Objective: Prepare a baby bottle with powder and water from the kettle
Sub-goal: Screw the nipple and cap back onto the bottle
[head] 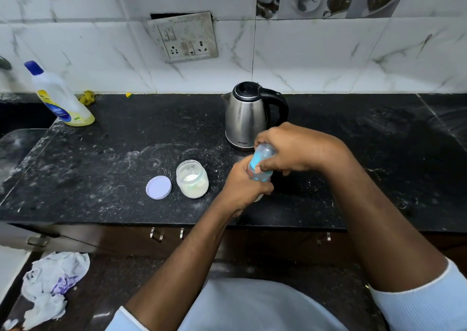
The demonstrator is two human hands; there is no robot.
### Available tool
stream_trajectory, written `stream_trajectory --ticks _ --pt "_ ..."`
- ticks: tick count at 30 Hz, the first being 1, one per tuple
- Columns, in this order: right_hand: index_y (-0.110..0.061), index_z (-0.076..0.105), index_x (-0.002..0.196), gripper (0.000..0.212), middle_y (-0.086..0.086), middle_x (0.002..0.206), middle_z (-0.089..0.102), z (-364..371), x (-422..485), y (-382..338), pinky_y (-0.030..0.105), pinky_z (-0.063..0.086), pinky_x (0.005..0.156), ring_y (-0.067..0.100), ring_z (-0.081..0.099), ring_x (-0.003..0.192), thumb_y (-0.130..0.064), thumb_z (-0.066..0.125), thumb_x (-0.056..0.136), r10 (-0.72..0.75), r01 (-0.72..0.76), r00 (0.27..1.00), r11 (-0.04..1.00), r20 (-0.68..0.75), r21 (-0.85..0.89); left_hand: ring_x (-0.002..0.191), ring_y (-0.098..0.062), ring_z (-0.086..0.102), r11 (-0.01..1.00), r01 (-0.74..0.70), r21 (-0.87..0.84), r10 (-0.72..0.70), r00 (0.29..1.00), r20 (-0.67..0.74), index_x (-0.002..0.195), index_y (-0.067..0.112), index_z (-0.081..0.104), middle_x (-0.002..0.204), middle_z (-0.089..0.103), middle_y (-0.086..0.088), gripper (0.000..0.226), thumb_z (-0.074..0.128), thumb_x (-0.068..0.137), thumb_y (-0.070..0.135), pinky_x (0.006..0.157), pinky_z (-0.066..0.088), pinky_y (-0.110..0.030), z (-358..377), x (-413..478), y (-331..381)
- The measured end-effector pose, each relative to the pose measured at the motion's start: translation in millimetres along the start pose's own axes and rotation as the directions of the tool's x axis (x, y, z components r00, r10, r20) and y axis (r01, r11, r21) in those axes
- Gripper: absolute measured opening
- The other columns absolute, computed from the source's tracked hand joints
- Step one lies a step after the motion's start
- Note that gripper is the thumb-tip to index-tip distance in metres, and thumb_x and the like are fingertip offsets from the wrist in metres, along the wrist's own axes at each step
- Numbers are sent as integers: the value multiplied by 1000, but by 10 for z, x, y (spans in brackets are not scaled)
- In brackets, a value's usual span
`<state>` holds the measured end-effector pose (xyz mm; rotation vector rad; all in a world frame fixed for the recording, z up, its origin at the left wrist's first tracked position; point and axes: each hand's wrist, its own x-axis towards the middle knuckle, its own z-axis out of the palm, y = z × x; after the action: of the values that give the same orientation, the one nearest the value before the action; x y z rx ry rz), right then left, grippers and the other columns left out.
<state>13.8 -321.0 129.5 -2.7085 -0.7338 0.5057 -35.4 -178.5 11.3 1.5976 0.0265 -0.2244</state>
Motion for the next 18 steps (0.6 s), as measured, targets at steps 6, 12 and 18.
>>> stream_trajectory --ticks 6,12,18 --pt "-24 60 79 64 -5 73 55 278 84 -10 34 35 53 17 53 61 -86 45 85 89 -140 966 970 -244 -199 66 -16 62 999 31 33 -31 999 9 83 10 65 72 65 -5 31 74 63 -11 60 51 -30 -42 48 -14" --pt "-37 44 148 60 -3 137 62 104 37 133 35 47 92 14 58 113 -52 65 95 -123 124 992 988 -18 96 71 -15 64 997 57 48 -64 988 141 90 13 66 76 67 -4 37 70 59 -6 61 54 -30 -143 103 24" --pt "-23 73 93 32 0 83 73 -6 85 185 36 55 55 13 68 62 -54 69 90 -54 60 987 998 -152 37 66 -14 61 999 12 52 -18 993 114 89 15 65 71 67 1 40 70 56 -6 57 51 -28 -59 162 127"
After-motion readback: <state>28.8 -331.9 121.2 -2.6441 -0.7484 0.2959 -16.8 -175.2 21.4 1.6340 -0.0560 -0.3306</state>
